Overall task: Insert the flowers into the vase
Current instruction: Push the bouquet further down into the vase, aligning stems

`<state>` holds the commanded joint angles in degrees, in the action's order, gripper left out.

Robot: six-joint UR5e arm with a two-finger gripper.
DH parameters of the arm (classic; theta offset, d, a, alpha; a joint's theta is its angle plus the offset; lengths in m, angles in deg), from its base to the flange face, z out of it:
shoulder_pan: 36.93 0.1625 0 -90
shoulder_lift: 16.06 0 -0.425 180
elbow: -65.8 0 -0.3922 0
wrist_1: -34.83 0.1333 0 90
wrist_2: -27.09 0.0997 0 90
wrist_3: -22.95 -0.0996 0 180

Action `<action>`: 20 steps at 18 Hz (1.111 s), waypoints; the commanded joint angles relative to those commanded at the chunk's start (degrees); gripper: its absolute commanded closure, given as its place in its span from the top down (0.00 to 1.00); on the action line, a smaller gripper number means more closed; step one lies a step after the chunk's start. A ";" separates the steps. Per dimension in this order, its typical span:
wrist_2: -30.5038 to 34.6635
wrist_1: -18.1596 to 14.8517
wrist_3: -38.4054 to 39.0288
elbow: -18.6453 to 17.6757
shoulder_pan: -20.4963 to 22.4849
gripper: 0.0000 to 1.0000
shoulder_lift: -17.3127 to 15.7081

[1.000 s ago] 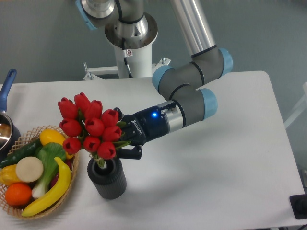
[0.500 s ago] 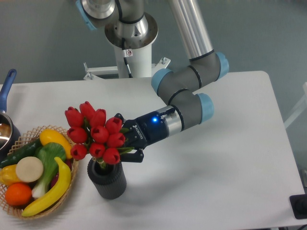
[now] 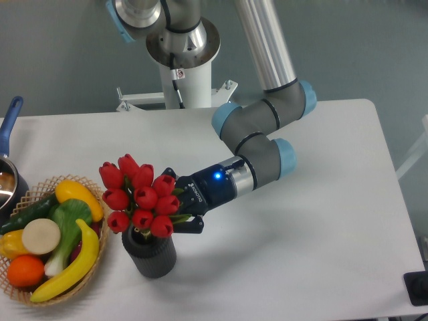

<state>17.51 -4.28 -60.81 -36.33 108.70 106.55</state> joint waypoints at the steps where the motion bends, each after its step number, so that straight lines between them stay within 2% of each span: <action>1: 0.09 0.00 -0.09 0.00 0.00 0.33 0.26; 9: 0.44 -0.09 -2.99 -0.17 0.09 0.33 1.67; 20: 2.37 -0.09 -3.08 -2.02 0.00 0.35 1.49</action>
<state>19.88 -4.37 -63.89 -38.35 108.70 108.05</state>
